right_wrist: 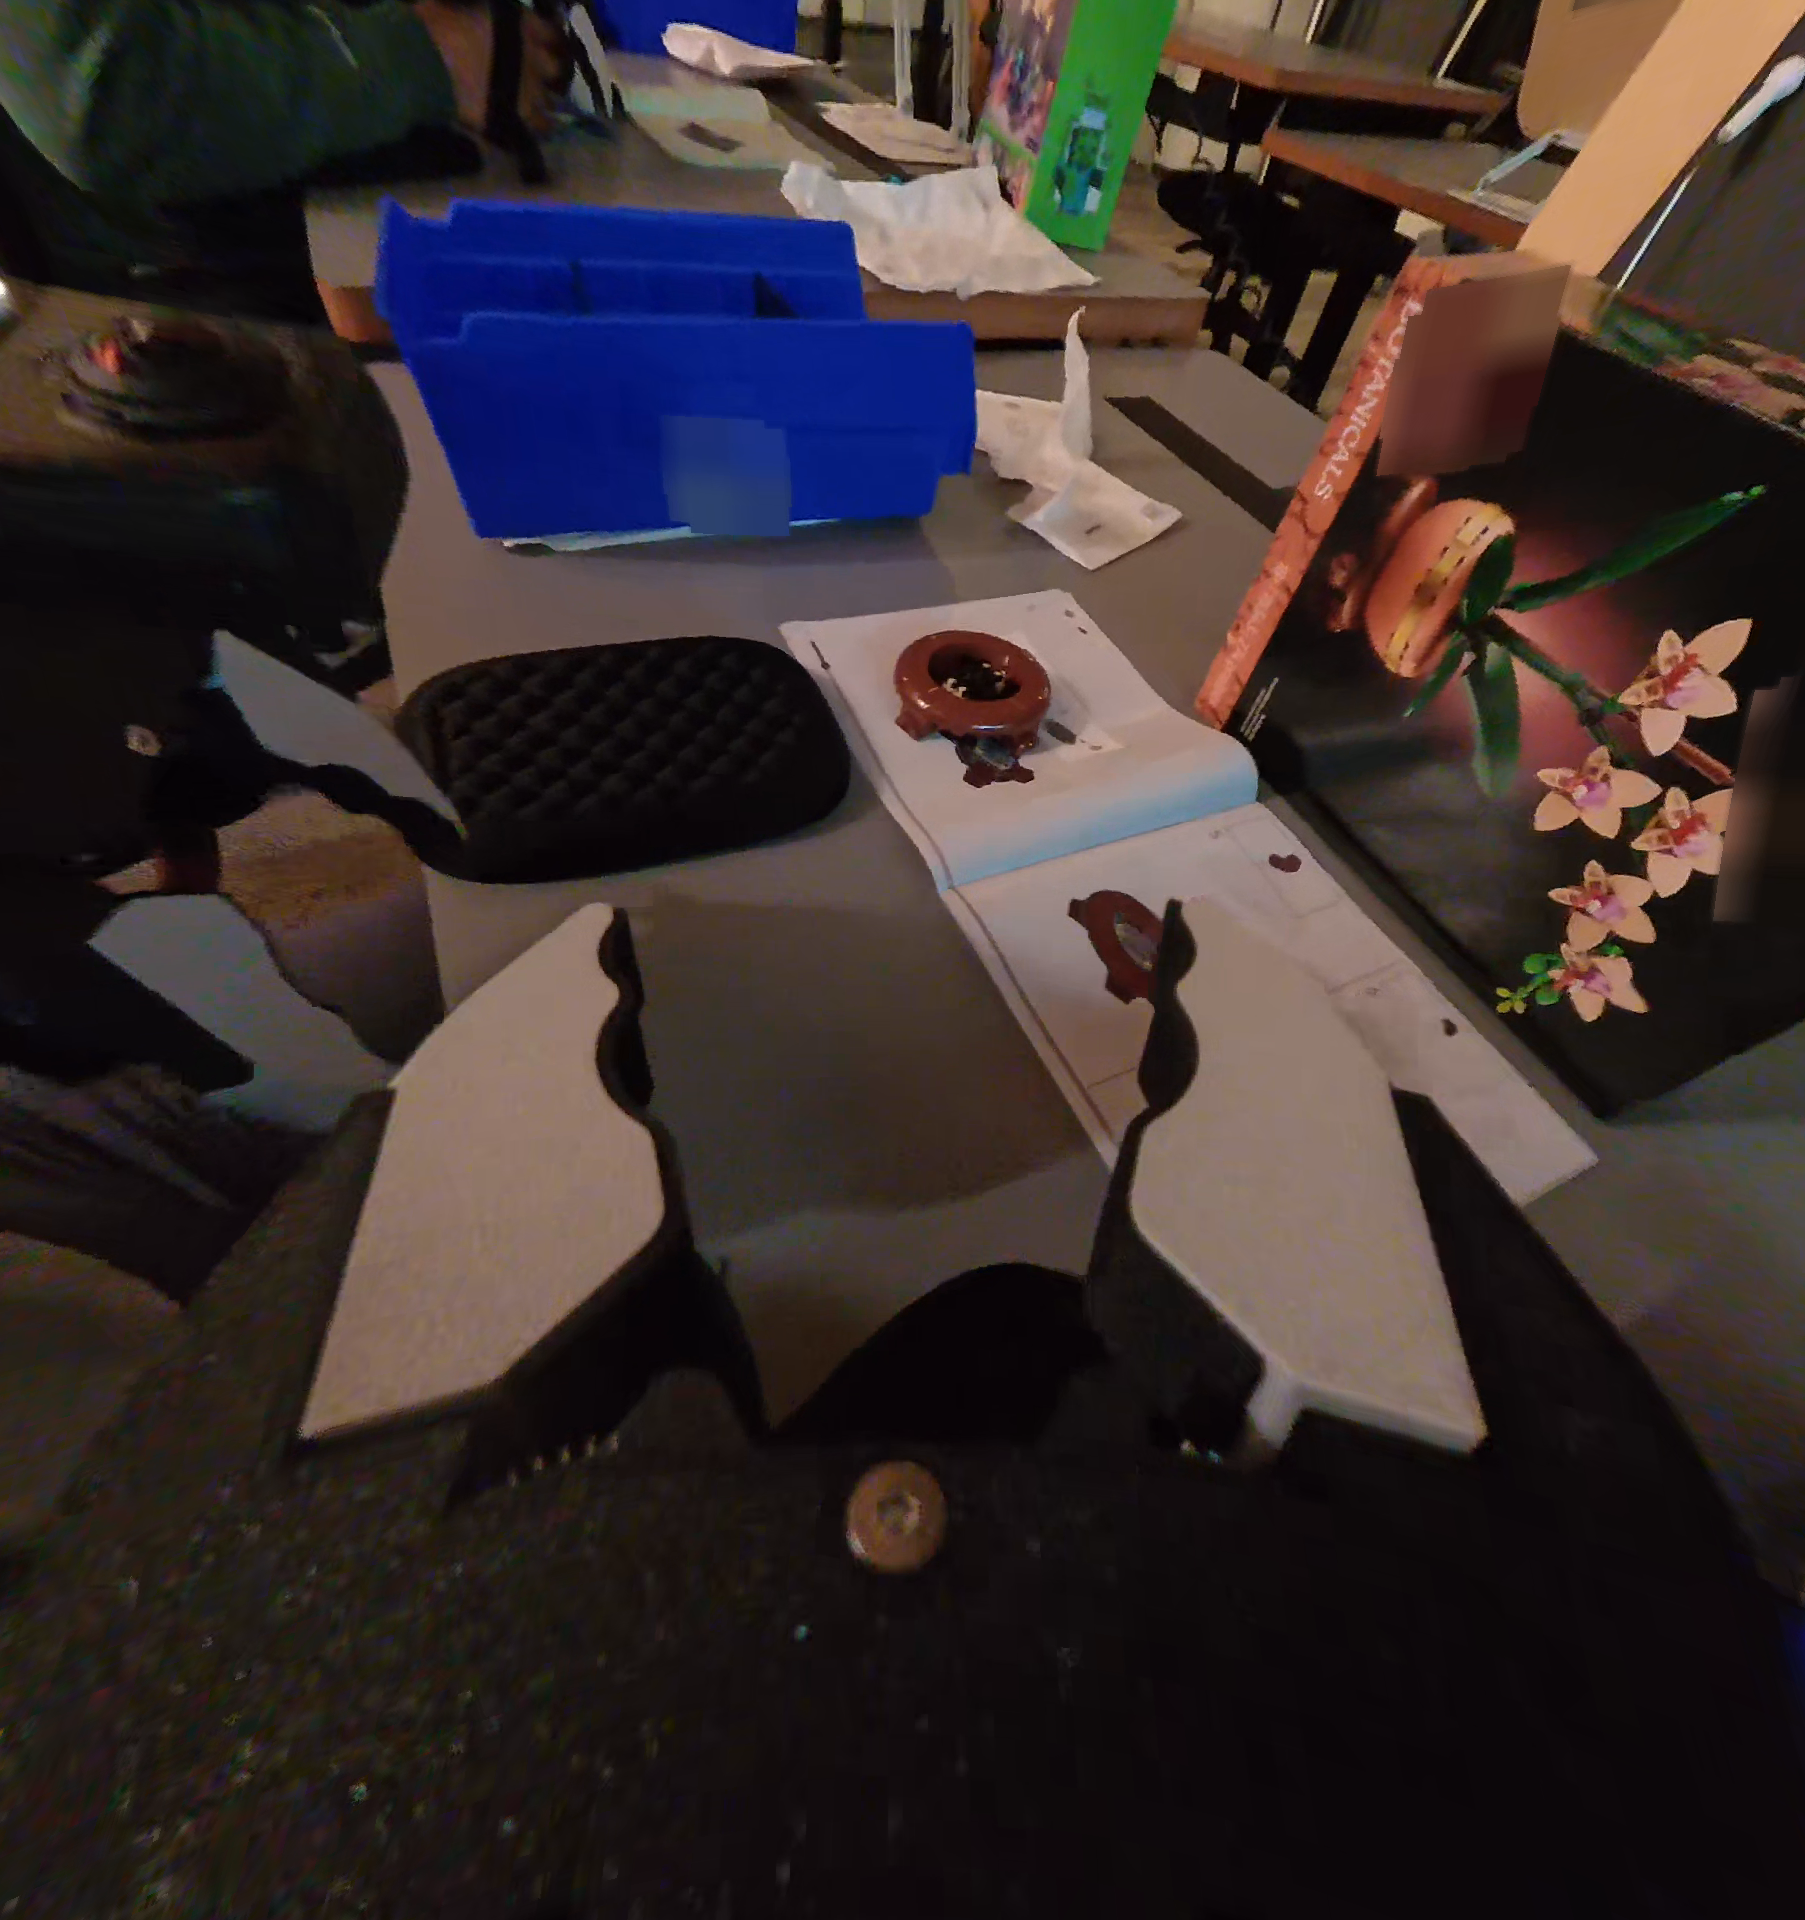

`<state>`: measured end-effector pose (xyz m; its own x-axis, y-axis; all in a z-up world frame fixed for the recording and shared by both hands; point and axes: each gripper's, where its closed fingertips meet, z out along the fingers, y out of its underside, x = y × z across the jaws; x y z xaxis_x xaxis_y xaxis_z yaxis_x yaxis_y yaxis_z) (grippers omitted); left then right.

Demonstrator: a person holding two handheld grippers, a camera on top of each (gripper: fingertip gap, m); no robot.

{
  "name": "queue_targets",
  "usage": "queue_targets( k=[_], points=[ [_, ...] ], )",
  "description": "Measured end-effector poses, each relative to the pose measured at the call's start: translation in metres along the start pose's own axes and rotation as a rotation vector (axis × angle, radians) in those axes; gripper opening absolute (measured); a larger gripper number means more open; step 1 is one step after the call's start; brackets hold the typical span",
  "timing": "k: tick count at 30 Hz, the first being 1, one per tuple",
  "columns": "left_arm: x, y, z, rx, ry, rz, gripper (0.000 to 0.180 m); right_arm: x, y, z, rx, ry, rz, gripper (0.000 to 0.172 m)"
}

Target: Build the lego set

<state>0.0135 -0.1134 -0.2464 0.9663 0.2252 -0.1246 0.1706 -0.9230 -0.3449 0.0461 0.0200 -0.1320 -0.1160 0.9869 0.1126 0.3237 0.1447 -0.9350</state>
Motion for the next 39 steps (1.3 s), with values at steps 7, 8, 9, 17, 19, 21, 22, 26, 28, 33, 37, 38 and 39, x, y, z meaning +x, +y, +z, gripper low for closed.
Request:
queue_targets(
  k=[7, 8, 9, 17, 19, 21, 22, 26, 28, 33, 37, 38, 39],
  points=[
    [0.006, -0.02, -0.016, 0.128, -0.052, -0.006, 0.095, -0.01, 0.004, -0.018, 0.057, -0.008, 0.031, 0.092],
    [0.007, -0.02, -0.017, 0.128, -0.052, 0.001, 0.095, -0.009, 0.004, -0.019, 0.061, -0.005, 0.03, 0.092],
    [0.007, -0.021, -0.017, 0.135, -0.057, 0.003, 0.096, -0.009, 0.003, -0.02, 0.065, -0.007, 0.03, 0.092],
    [-0.049, -0.092, -0.081, 0.82, -0.023, -0.139, 0.097, 0.018, -0.003, -0.008, 0.249, 0.026, 0.099, 0.078],
    [-0.078, -0.099, -0.092, 0.955, -0.041, -0.209, 0.106, 0.037, 0.0, -0.002, 0.256, 0.12, 0.08, 0.076],
    [-0.102, -0.102, -0.093, 1.027, -0.078, -0.235, 0.111, 0.05, 0.003, 0.005, 0.236, 0.181, 0.057, 0.078],
    [-0.113, -0.104, -0.088, 1.034, -0.099, -0.227, 0.112, 0.056, 0.006, 0.01, 0.203, 0.202, 0.048, 0.082],
    [-0.141, -0.117, -0.065, 1.002, -0.059, -0.172, 0.115, 0.07, 0.022, 0.035, 0.059, 0.253, 0.114, 0.115],
    [-0.151, -0.131, -0.065, 1.061, 0.021, -0.184, 0.108, 0.076, 0.023, 0.046, 0.047, 0.284, 0.216, 0.129],
    [-0.163, -0.157, -0.079, 1.256, 0.179, -0.07, 0.0, 0.073, -0.014, 0.049, 0.272, 0.293, 0.24, 0.0],
    [-0.173, -0.167, -0.051, 1.171, 0.194, 0.019, 0.025, 0.087, -0.037, 0.034, 0.444, 0.405, 0.309, 0.027],
    [-0.173, -0.17, -0.046, 1.152, 0.218, 0.025, 0.069, 0.093, -0.043, 0.029, 0.473, 0.452, 0.316, 0.081],
    [-0.171, -0.173, -0.041, 1.112, 0.247, 0.029, 0.111, 0.099, -0.048, 0.022, 0.488, 0.506, 0.301, 0.121]
  ],
)
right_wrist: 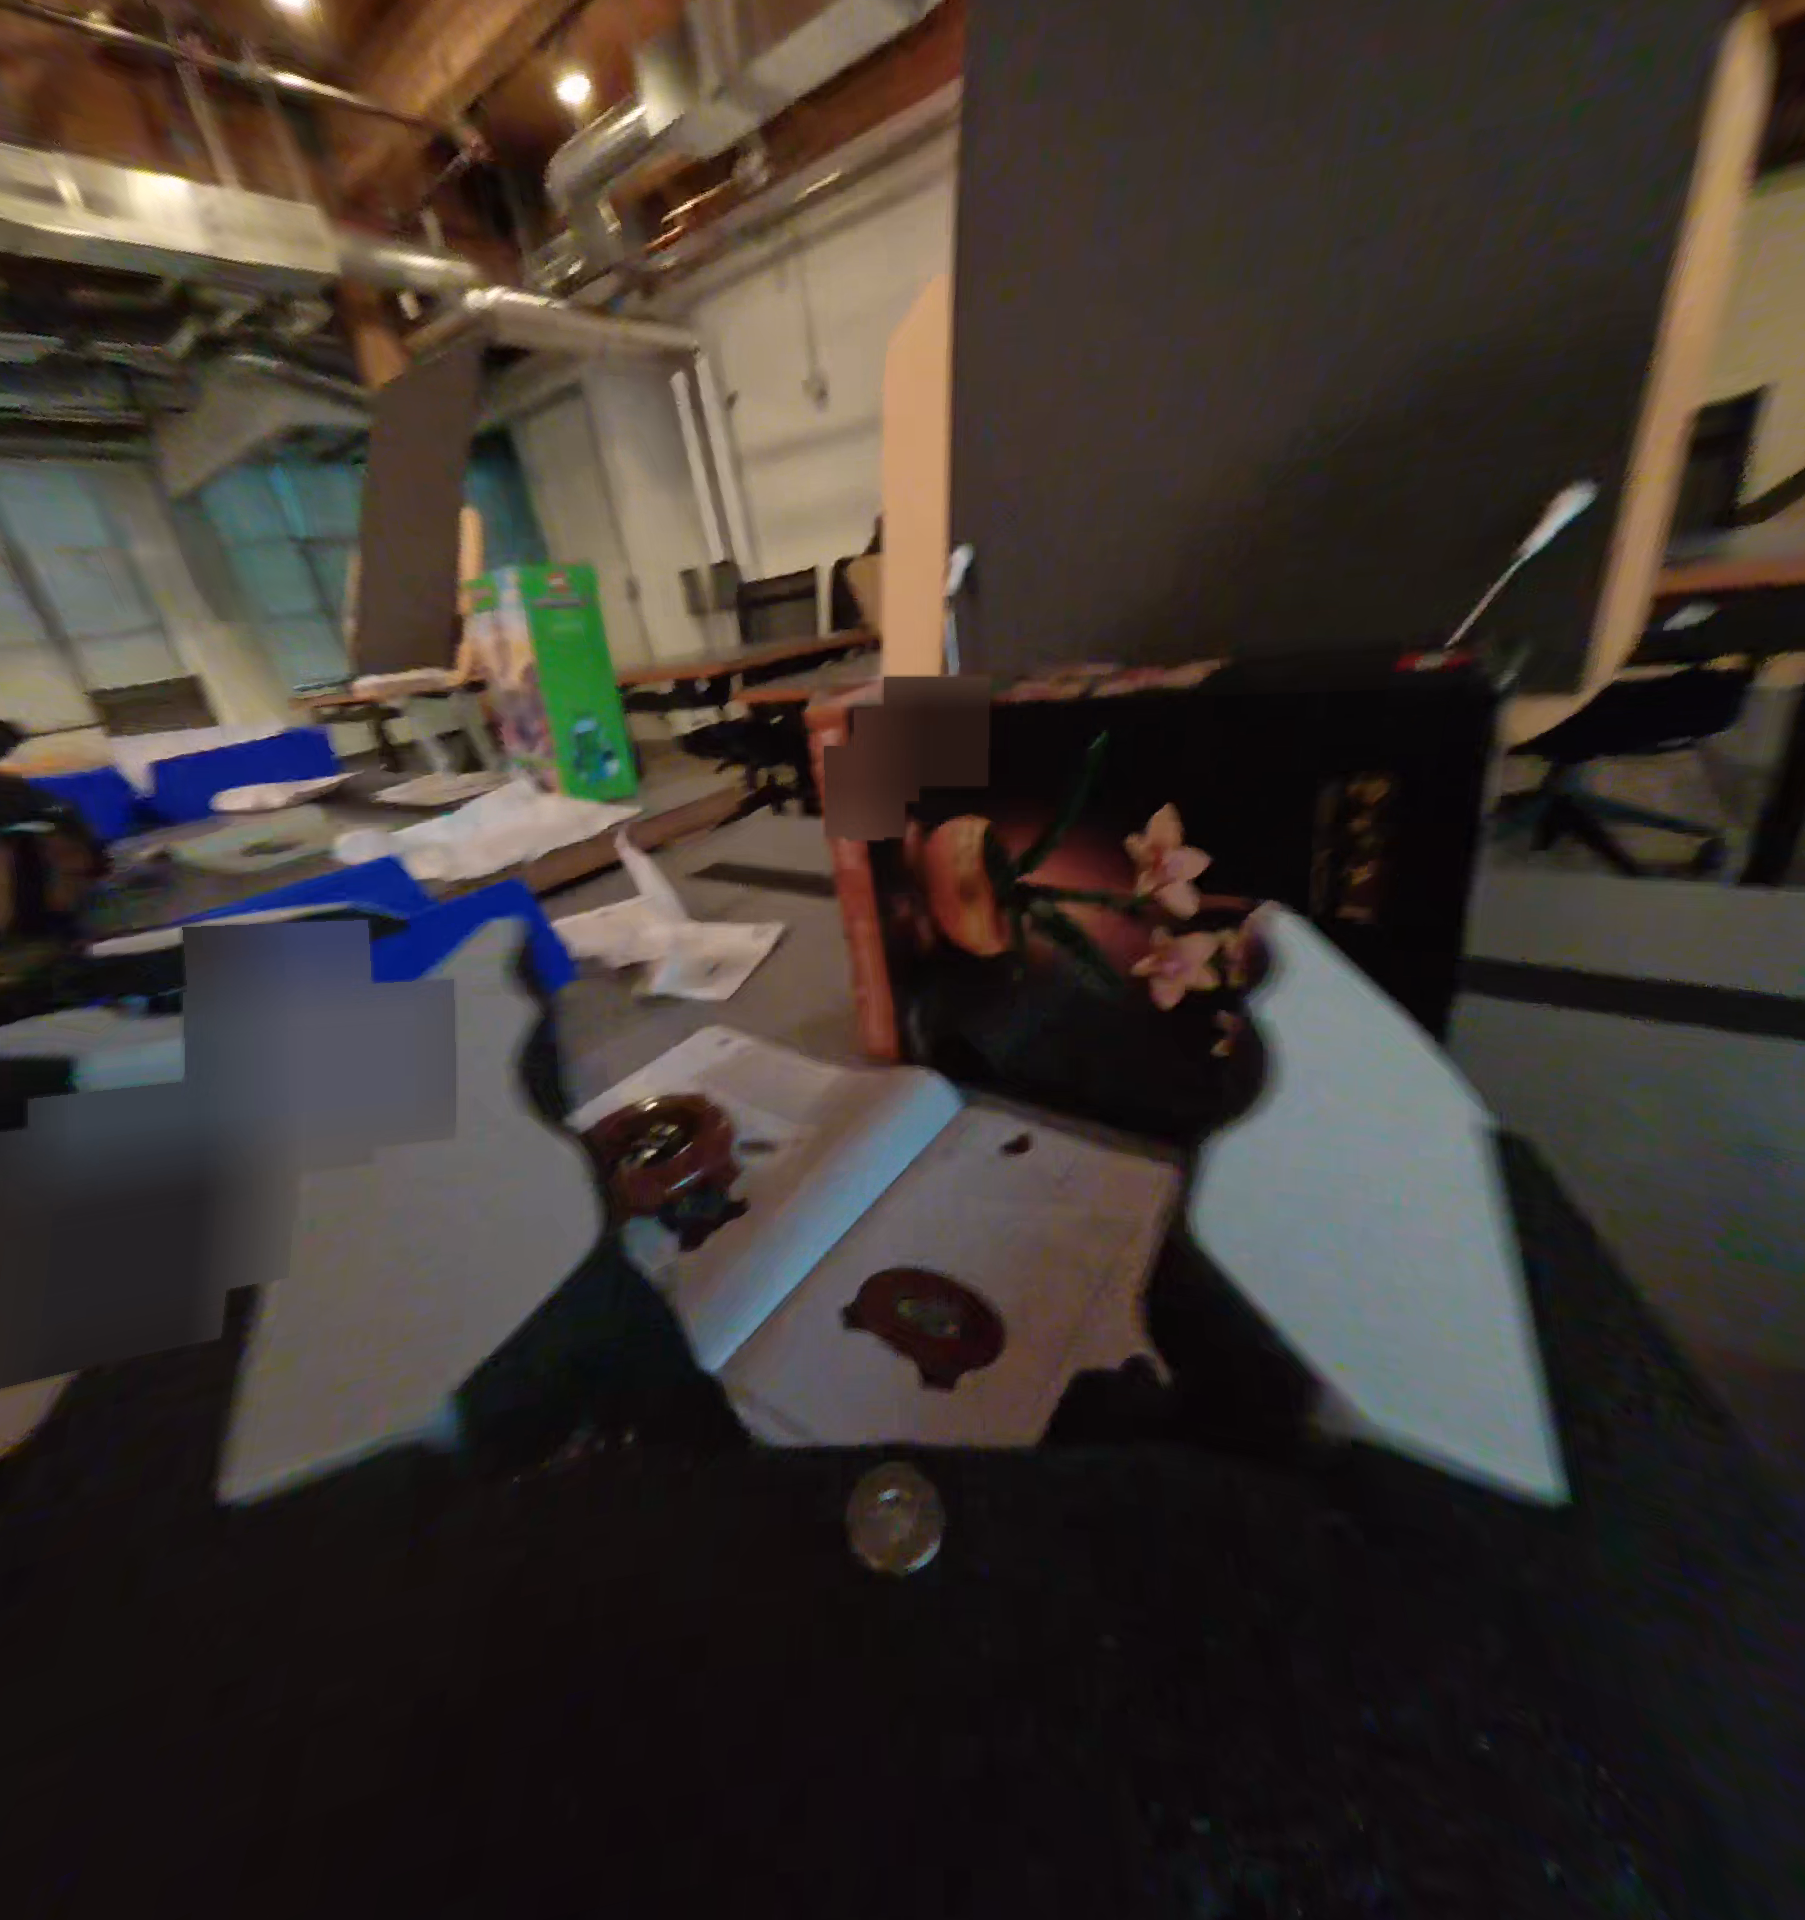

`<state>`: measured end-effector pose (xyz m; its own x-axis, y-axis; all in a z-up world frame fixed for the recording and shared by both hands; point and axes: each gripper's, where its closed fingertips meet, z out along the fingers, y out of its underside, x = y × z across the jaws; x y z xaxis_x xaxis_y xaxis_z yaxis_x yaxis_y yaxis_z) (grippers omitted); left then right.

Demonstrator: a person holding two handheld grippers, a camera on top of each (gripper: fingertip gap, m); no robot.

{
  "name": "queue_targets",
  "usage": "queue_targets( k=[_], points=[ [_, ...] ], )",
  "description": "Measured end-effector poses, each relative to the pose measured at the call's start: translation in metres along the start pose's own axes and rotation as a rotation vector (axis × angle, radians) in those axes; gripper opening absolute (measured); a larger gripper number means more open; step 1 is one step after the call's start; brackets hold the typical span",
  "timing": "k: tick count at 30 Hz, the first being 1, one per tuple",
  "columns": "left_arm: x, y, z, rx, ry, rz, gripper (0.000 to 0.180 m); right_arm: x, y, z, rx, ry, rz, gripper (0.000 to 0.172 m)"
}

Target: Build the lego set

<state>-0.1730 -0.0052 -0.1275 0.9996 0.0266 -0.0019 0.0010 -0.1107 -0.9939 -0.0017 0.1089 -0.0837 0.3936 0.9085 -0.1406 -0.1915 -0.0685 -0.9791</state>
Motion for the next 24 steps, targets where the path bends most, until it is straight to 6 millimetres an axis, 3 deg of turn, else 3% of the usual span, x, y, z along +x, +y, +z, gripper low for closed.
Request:
queue_targets(
  k=[1, 2, 3, 4, 5, 7, 10, 13, 15, 18, 21, 23, 24],
  points=[
    [0.001, 0.005, 0.003, -0.047, 0.023, -0.012, 0.135, 0.003, -0.009, -0.003, 0.028, 0.026, -0.041, 0.142],
    [0.002, 0.008, 0.006, -0.074, 0.045, -0.01, 0.142, 0.005, -0.019, -0.008, 0.062, 0.038, -0.096, 0.145],
    [0.003, 0.008, 0.008, -0.069, 0.063, 0.006, 0.139, 0.006, -0.031, -0.015, 0.104, 0.045, -0.159, 0.145],
    [0.002, 0.006, 0.009, -0.042, 0.068, 0.029, 0.125, 0.012, -0.044, -0.023, 0.146, 0.072, -0.214, 0.145],
    [0.001, 0.001, 0.01, 0.009, 0.061, 0.049, 0.098, 0.021, -0.057, -0.033, 0.181, 0.106, -0.263, 0.145],
    [0.002, -0.015, 0.01, 0.147, 0.064, 0.058, 0.004, 0.047, -0.087, -0.058, 0.21, 0.191, -0.373, 0.136],
    [0.005, -0.027, 0.02, 0.186, 0.078, -0.024, 0.0, 0.085, -0.133, -0.107, 0.202, 0.254, -0.633, 0.0],
    [0.006, -0.021, 0.039, 0.129, 0.036, 0.031, 0.0, 0.132, -0.151, -0.129, 0.08, 0.221, -0.714, 0.0],
    [0.012, -0.02, 0.051, 0.103, 0.01, 0.1, 0.032, 0.174, -0.155, -0.139, 0.031, 0.272, -0.71, 0.003],
    [0.02, -0.026, 0.065, 0.101, -0.057, 0.178, 0.087, 0.208, -0.152, -0.139, 0.017, 0.255, -0.763, 0.066],
    [0.031, -0.028, 0.08, 0.099, -0.045, 0.154, 0.103, 0.234, -0.132, -0.131, -0.097, 0.276, -0.785, 0.109],
    [0.036, -0.024, 0.091, 0.066, -0.004, 0.08, 0.105, 0.247, -0.111, -0.126, -0.196, 0.267, -0.774, 0.117],
    [0.036, -0.024, 0.096, 0.056, 0.009, 0.048, 0.107, 0.251, -0.1, -0.126, -0.243, 0.252, -0.768, 0.106]
  ],
)
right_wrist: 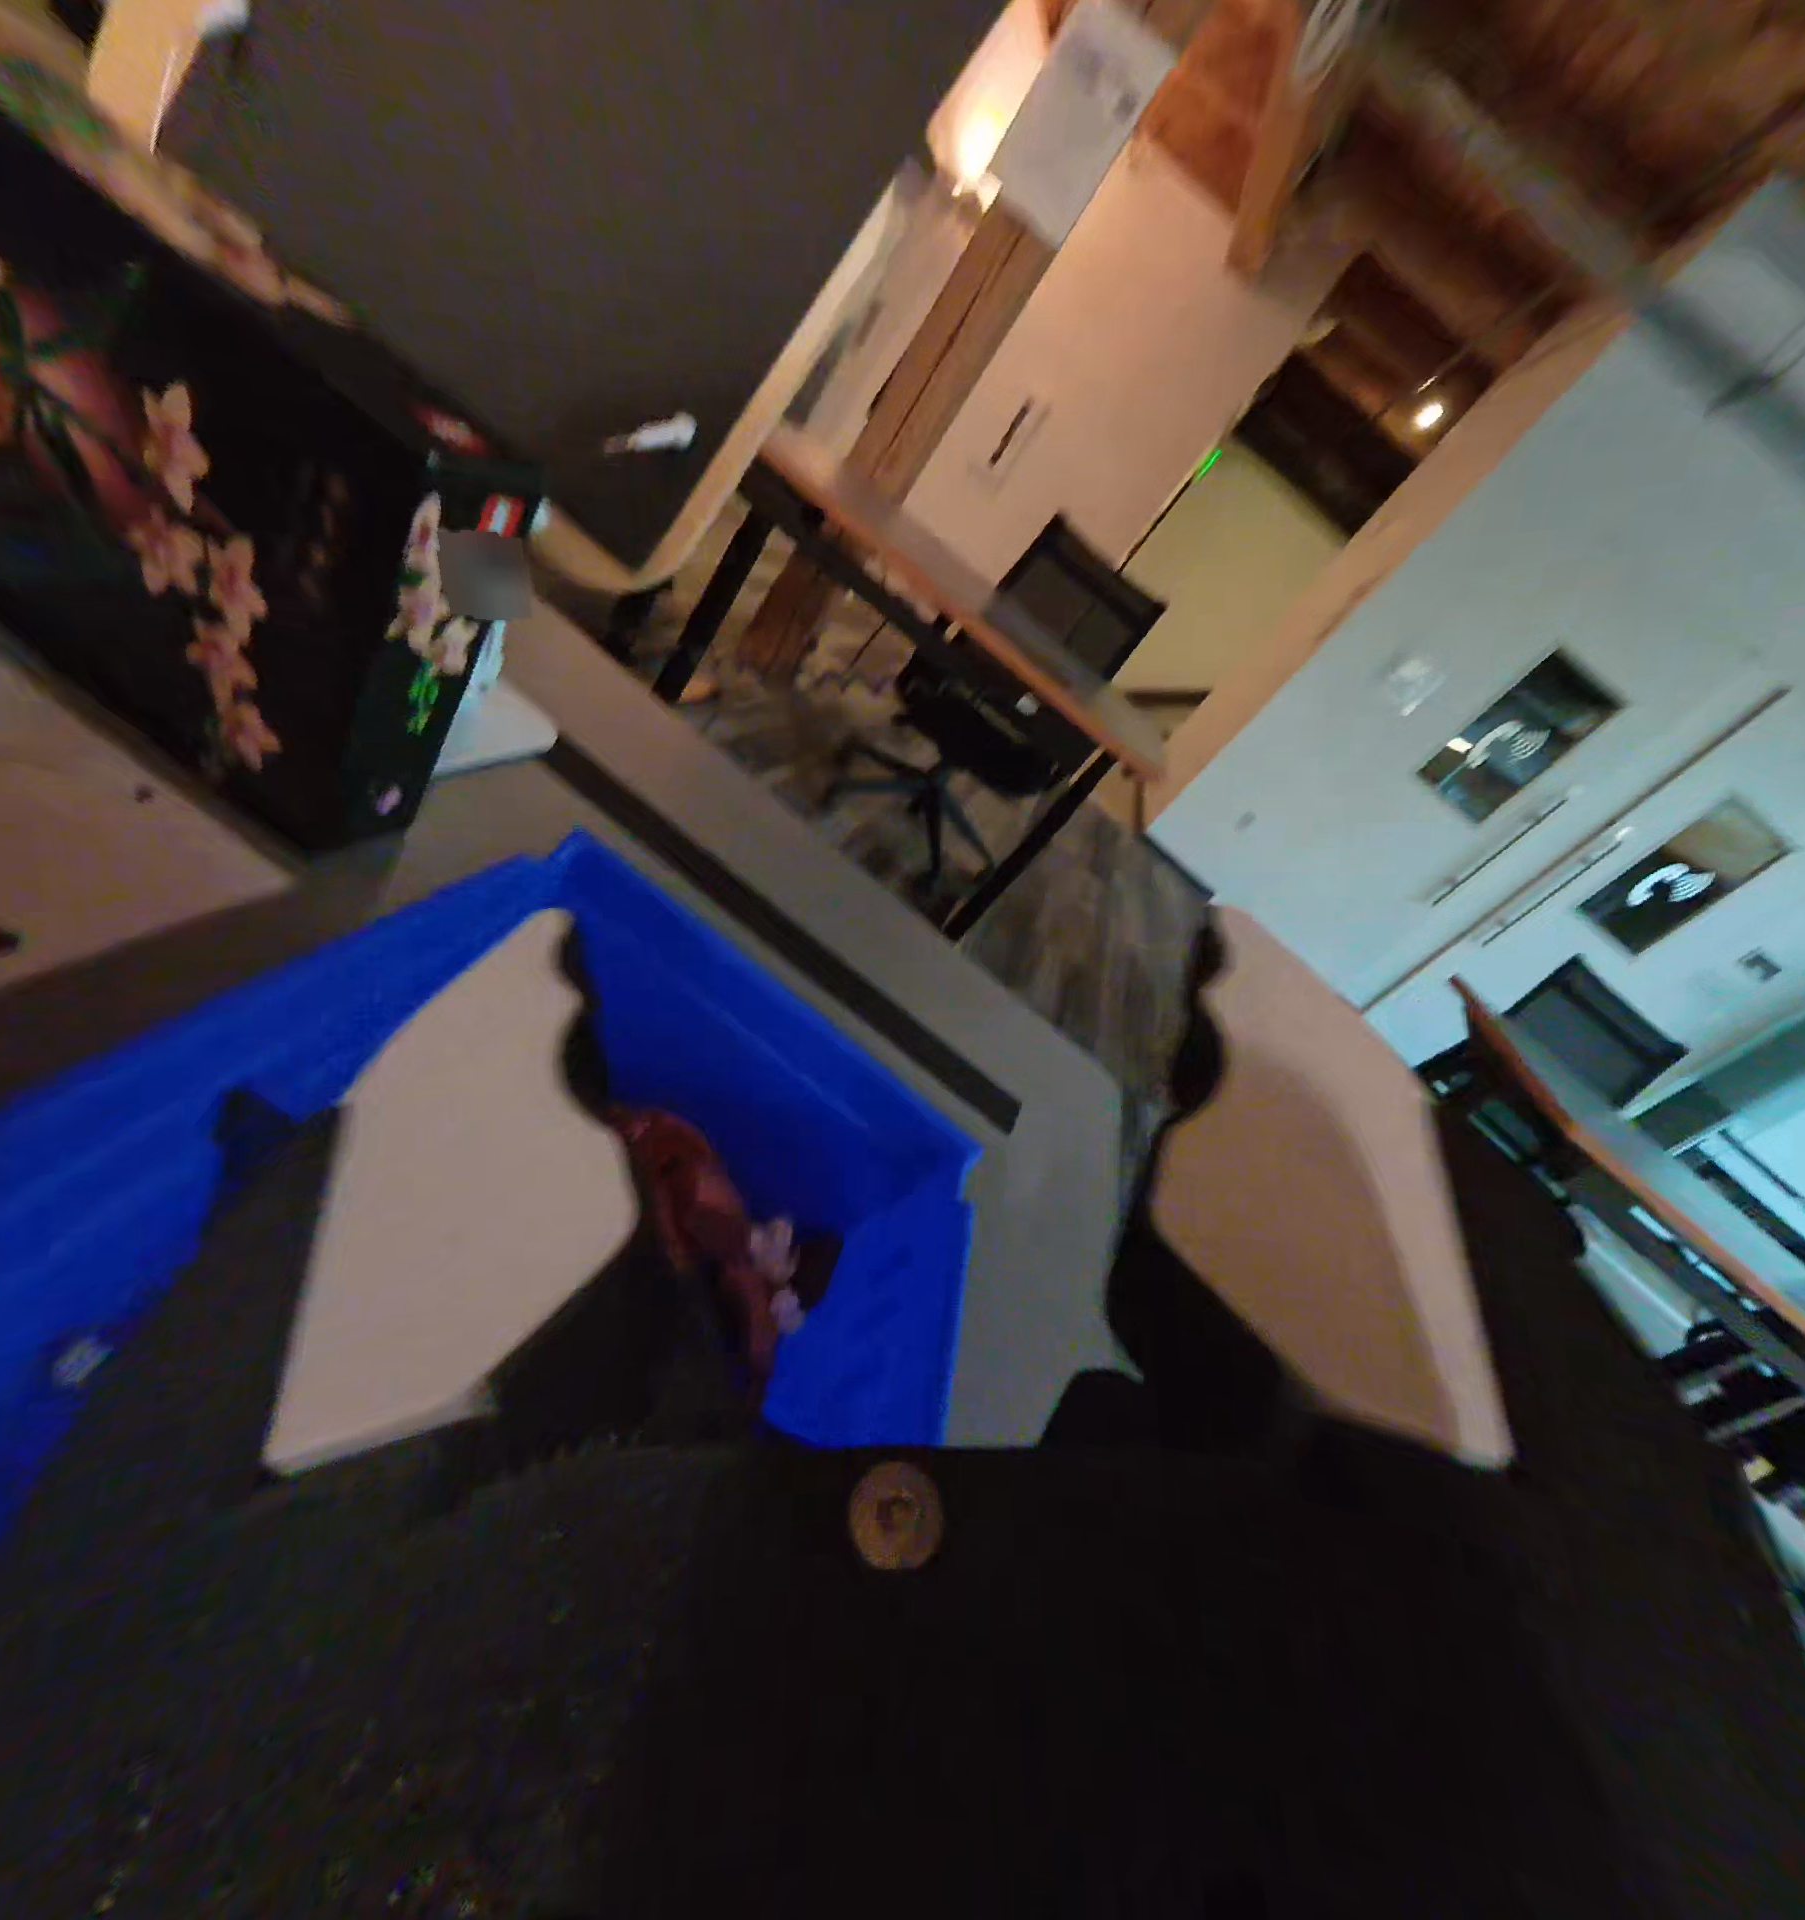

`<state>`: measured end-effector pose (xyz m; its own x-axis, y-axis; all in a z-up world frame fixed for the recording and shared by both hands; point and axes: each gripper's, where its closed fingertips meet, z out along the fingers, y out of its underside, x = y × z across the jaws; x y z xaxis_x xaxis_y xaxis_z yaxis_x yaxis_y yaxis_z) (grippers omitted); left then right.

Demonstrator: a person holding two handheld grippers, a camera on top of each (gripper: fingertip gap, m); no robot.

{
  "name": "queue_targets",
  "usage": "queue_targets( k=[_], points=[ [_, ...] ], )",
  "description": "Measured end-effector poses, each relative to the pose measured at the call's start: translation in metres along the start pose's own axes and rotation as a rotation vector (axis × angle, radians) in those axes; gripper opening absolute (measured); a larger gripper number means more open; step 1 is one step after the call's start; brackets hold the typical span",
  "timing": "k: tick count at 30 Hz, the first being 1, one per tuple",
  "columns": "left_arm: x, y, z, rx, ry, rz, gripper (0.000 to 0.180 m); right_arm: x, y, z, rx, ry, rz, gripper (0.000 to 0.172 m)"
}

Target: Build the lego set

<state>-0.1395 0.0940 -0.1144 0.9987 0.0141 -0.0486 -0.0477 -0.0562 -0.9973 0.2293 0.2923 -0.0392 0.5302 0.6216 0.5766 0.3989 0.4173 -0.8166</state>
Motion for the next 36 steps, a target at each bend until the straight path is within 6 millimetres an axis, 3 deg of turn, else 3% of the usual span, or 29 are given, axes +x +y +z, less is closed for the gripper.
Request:
queue_targets(
  k=[2, 3, 4, 5, 9, 14, 16, 20, 22, 26, 30, 34, 36],
  points=[
    [-0.003, -0.001, 0.008, -0.007, 0.001, -0.017, 0.099, -0.008, 0.015, 0.003, -0.036, -0.049, -0.043, 0.011],
    [-0.006, -0.002, 0.01, -0.003, -0.009, 0.01, 0.073, -0.011, 0.022, 0.006, -0.055, -0.06, -0.045, 0.0],
    [-0.009, -0.006, 0.01, 0.015, -0.026, 0.056, 0.03, -0.014, 0.031, 0.01, -0.102, -0.077, -0.027, 0.0],
    [-0.012, -0.011, 0.009, 0.039, -0.05, 0.097, 0.001, -0.017, 0.041, 0.013, -0.162, -0.115, -0.003, 0.0],
    [-0.01, -0.017, 0.004, 0.054, -0.062, 0.161, 0.0, -0.025, 0.068, 0.03, -0.327, -0.264, 0.062, 0.001],
    [-0.023, 0.014, -0.008, -0.06, -0.121, 0.211, 0.014, -0.041, 0.099, 0.047, -0.608, -0.554, 0.076, 0.022],
    [-0.029, 0.021, -0.012, -0.083, -0.139, 0.243, 0.017, -0.056, 0.109, 0.049, -0.717, -0.68, 0.082, 0.031],
    [-0.034, 0.027, -0.013, -0.094, -0.134, 0.252, 0.02, -0.09, 0.127, 0.041, -0.825, -0.954, -0.023, 0.013],
    [-0.033, 0.029, -0.012, -0.093, -0.115, 0.254, 0.02, -0.106, 0.132, 0.04, -0.833, -1.033, -0.025, 0.014],
    [-0.033, 0.031, -0.012, -0.106, -0.107, 0.285, 0.021, -0.134, 0.106, 0.037, -0.877, -1.119, 0.255, 0.029],
    [-0.032, 0.028, -0.017, -0.083, -0.098, 0.315, 0.022, -0.136, 0.062, 0.043, -0.772, -0.987, 0.384, 0.051],
    [-0.026, 0.026, -0.022, -0.049, -0.078, 0.286, 0.022, -0.154, 0.066, 0.029, -0.934, -0.843, 0.294, 0.076],
    [-0.022, 0.023, -0.028, -0.028, -0.073, 0.305, 0.023, -0.167, 0.073, 0.021, -1.004, -0.802, 0.209, 0.068]
  ],
)
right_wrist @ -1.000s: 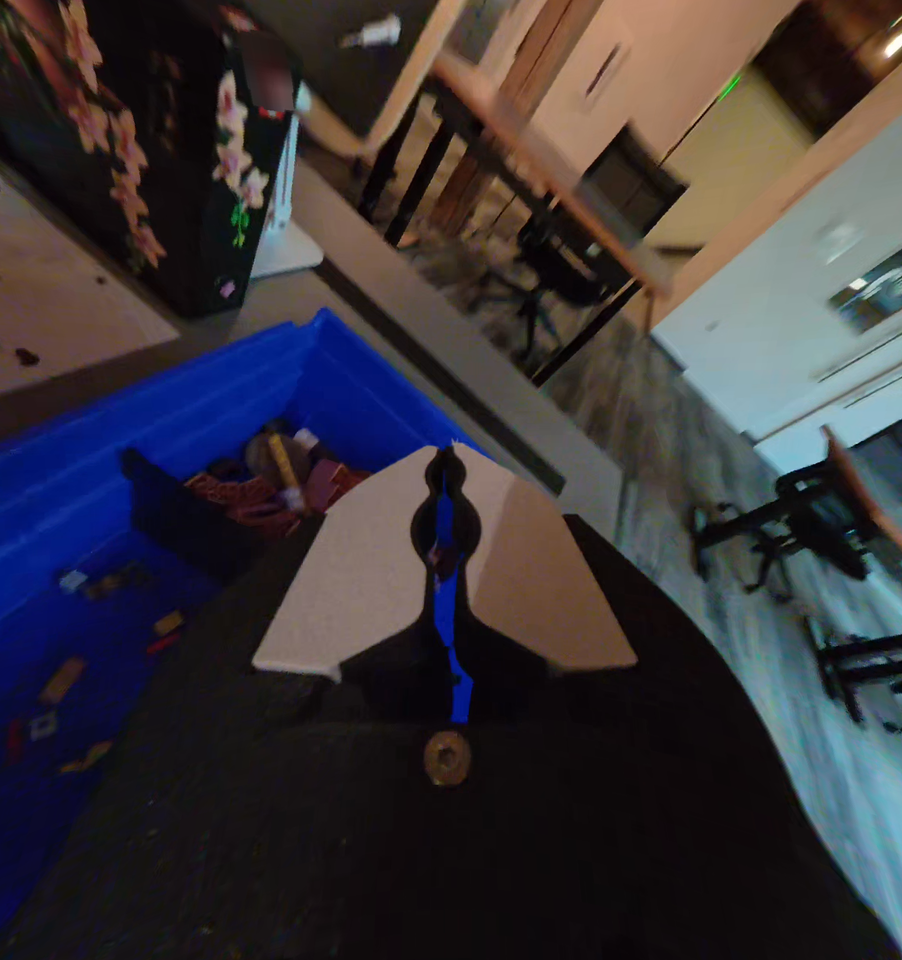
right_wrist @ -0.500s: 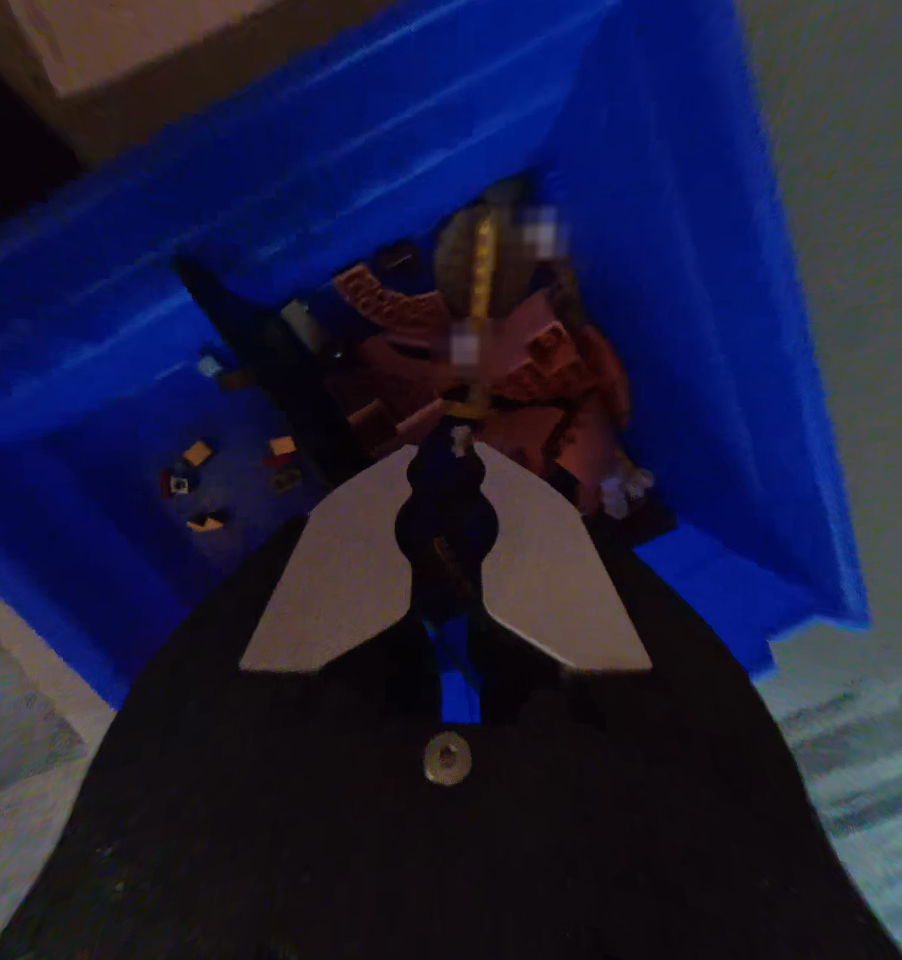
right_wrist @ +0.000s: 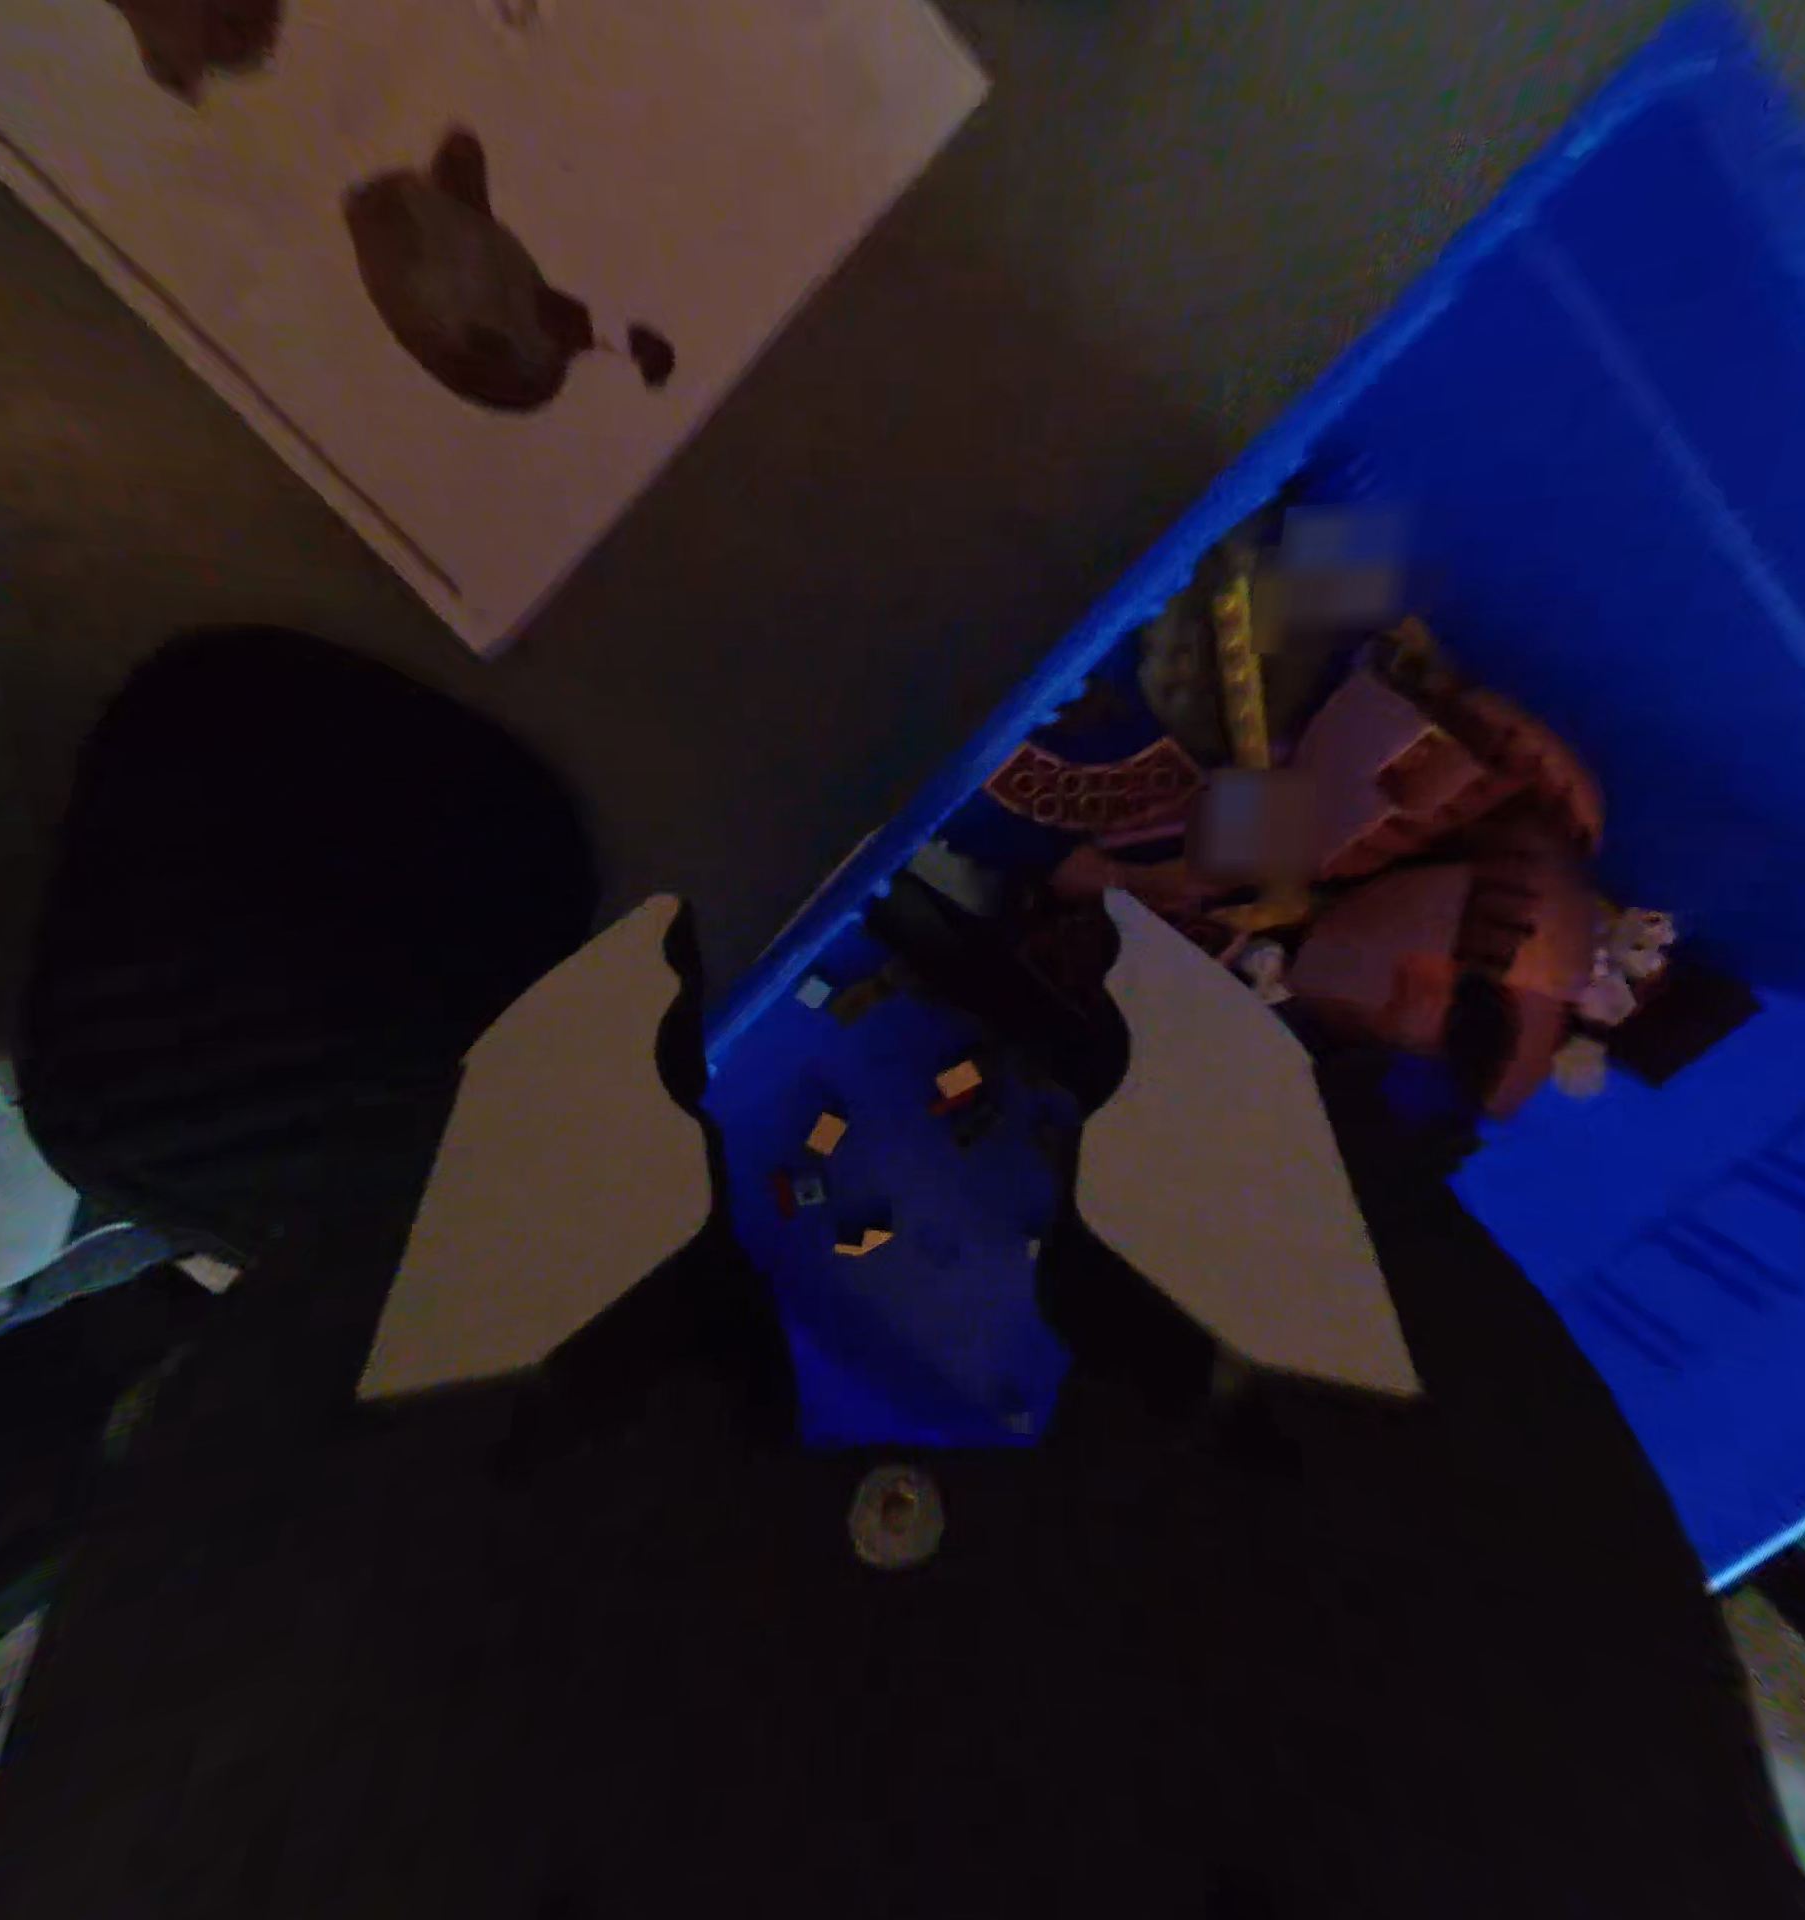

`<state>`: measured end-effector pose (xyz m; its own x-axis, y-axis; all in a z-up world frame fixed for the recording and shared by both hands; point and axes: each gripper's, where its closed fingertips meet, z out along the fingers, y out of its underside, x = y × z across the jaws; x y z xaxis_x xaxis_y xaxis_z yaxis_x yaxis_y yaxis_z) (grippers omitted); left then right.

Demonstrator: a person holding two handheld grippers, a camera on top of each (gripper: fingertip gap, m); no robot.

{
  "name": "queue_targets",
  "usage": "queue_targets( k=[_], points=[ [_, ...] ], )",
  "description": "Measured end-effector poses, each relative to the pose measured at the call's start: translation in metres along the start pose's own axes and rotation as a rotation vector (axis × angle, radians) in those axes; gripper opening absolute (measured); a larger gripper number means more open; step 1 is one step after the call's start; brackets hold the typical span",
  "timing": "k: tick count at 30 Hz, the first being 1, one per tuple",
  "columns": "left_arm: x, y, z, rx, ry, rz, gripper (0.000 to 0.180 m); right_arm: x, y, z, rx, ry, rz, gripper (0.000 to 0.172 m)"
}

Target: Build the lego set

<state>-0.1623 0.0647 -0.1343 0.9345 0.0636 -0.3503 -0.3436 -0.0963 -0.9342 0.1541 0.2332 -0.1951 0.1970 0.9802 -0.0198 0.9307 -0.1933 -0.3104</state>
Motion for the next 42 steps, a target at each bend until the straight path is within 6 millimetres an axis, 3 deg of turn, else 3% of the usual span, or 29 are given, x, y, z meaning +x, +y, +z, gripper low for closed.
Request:
queue_targets(
  k=[2, 8, 12, 15, 20, 23, 25, 28, 31, 33, 35, 37, 39, 40, 41, 42],
  points=[
    [0.001, -0.004, -0.009, 0.016, 0.003, 0.036, 0.023, -0.018, -0.001, 0.007, -0.01, -0.037, -0.005, 0.032],
    [-0.008, -0.001, -0.041, 0.025, -0.018, 0.045, 0.023, -0.021, 0.015, 0.003, -0.056, 0.072, -0.003, 0.02],
    [-0.006, 0.006, -0.057, 0.021, -0.013, -0.002, 0.024, -0.039, 0.029, 0.0, -0.028, 0.043, 0.049, 0.016],
    [0.007, 0.022, -0.06, -0.054, 0.035, -0.057, 0.023, -0.061, 0.033, -0.001, 0.019, -0.017, 0.07, 0.016],
    [0.047, 0.058, -0.057, -0.299, 0.191, -0.169, 0.025, -0.079, 0.035, -0.003, 0.092, -0.045, 0.092, 0.016],
    [0.051, 0.07, -0.057, -0.396, 0.195, -0.17, 0.03, -0.085, 0.035, -0.005, 0.137, -0.057, 0.062, 0.016],
    [0.051, 0.073, -0.058, -0.425, 0.211, -0.224, 0.031, -0.086, 0.016, -0.014, 0.298, -0.039, 0.029, 0.021],
    [0.047, 0.084, -0.057, -0.459, 0.222, -0.292, 0.032, -0.1, -0.035, -0.055, 0.716, -0.029, 0.043, 0.033],
    [0.052, 0.092, -0.056, -0.508, 0.256, -0.319, 0.035, -0.126, -0.077, -0.083, 1.054, 0.03, -0.017, 0.072],
    [0.056, 0.1, -0.055, -0.559, 0.259, -0.286, 0.036, -0.141, -0.096, -0.069, 1.13, 0.049, -0.04, 0.107],
    [0.06, 0.104, -0.054, -0.59, 0.261, -0.219, 0.036, -0.153, -0.104, -0.03, 1.063, -0.01, -0.02, 0.111],
    [0.063, 0.102, -0.054, -0.586, 0.252, -0.14, 0.03, -0.145, -0.106, 0.002, 1.006, 0.007, 0.09, 0.079],
    [0.071, 0.091, -0.051, -0.586, 0.25, -0.102, 0.029, -0.137, -0.109, 0.012, 1.054, 0.002, 0.16, 0.04],
    [0.082, 0.079, -0.045, -0.572, 0.275, -0.151, 0.029, -0.138, -0.111, 0.011, 1.09, -0.031, 0.157, 0.017],
    [0.098, 0.063, -0.038, -0.543, 0.322, -0.233, 0.027, -0.138, -0.113, 0.011, 1.099, -0.046, 0.146, 0.005],
    [0.117, 0.046, -0.029, -0.499, 0.387, -0.313, 0.027, -0.135, -0.112, 0.015, 1.077, -0.024, 0.138, 0.003]
  ],
)
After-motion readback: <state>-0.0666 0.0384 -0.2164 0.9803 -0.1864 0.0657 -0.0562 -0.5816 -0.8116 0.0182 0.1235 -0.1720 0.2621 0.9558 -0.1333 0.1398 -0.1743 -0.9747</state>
